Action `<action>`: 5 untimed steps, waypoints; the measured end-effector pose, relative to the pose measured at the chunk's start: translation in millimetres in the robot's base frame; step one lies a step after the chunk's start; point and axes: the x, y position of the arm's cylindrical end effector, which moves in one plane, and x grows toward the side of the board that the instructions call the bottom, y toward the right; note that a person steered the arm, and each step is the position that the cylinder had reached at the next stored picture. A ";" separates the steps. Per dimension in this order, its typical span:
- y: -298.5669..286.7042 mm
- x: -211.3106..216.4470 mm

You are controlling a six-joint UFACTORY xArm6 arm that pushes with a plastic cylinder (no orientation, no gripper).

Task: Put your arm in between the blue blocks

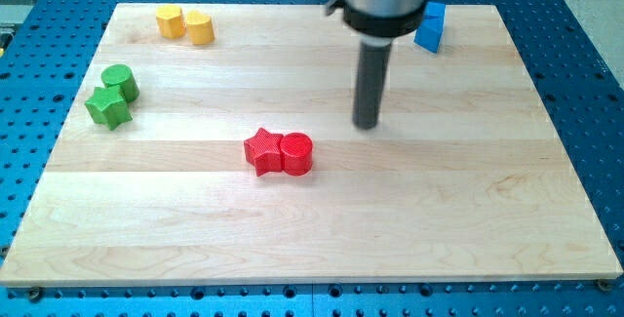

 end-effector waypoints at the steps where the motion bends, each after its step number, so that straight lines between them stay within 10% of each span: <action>1: 58.8 -38.7; 5: 132.3 -221.8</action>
